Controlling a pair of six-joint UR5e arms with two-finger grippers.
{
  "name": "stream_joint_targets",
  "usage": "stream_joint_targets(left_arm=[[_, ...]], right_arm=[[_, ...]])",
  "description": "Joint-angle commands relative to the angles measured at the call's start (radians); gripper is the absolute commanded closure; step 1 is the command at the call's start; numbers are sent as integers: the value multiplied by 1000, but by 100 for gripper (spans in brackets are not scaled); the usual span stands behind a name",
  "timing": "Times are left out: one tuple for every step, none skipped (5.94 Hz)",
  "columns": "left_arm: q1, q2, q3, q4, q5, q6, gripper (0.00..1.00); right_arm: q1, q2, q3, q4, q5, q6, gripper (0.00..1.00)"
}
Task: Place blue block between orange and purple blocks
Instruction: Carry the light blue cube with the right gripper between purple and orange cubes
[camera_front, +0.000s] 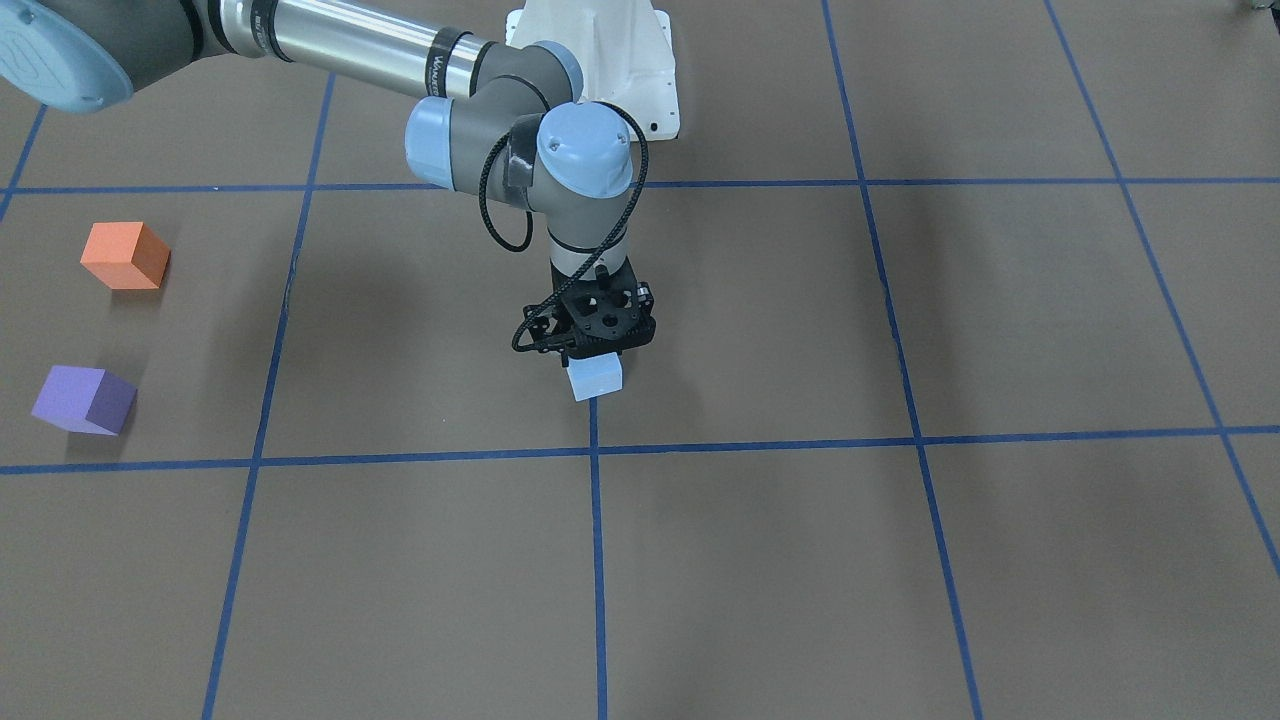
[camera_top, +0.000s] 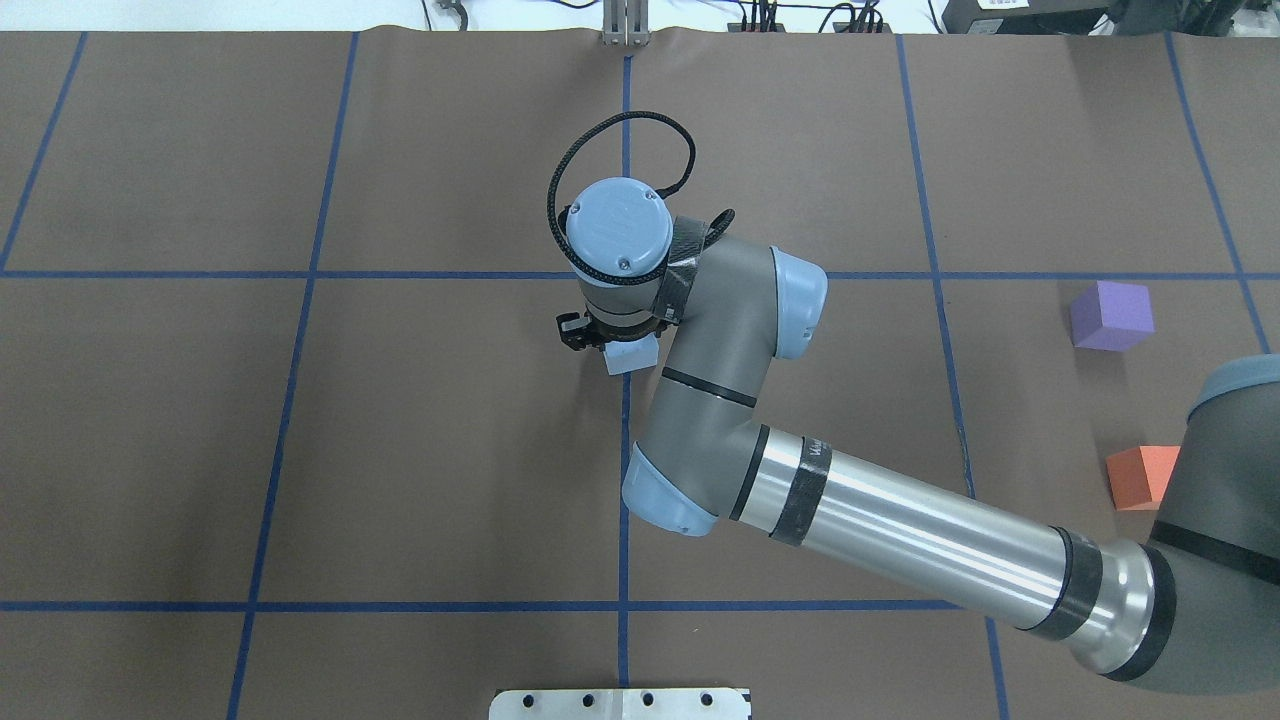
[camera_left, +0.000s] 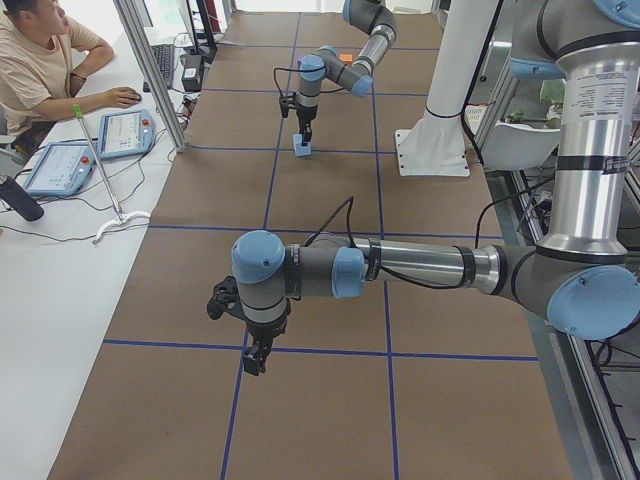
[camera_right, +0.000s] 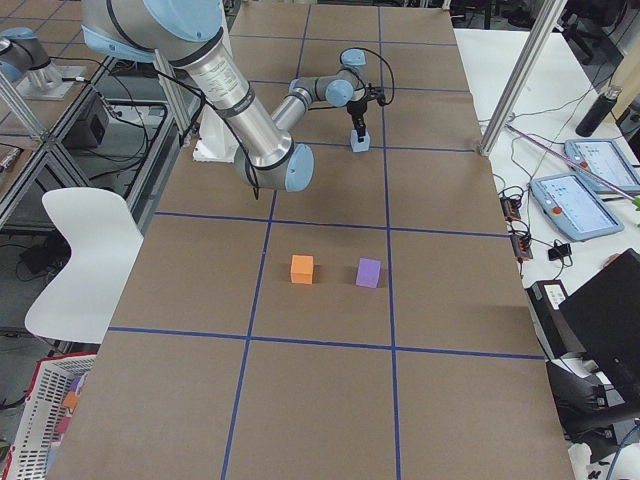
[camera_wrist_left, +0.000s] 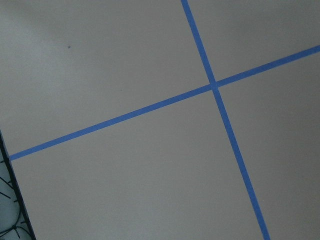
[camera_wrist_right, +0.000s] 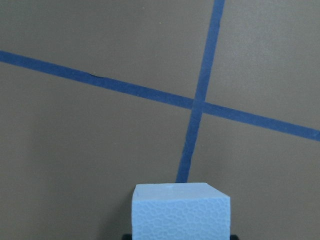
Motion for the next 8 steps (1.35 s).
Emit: stream_joint_targets(left_arm=[[0, 0, -2, 1, 0, 0, 0], [0, 0, -5, -1, 0, 0, 0], [0, 0, -9, -1, -2, 0, 0], [2, -2, -9, -1, -24, 0, 0], [2, -2, -8, -1, -44, 0, 0], [3, -2, -8, -4, -44, 0, 0], [3, 0, -5, -31, -44, -1, 0], [3, -2, -5, -34, -44, -2, 0]], right_arm=[[52, -6, 38, 4, 12, -13, 100], [118, -88, 128, 0, 62, -18, 100], [186, -239, 267, -4, 106, -24, 98], [264, -358, 392, -84, 145, -94, 98], [315, -445, 522, -191, 165, -193, 98], [352, -560, 604, -200, 212, -243, 95], [384, -675, 667, -197, 239, -313, 95], [407, -780, 674, -154, 234, -363, 92]])
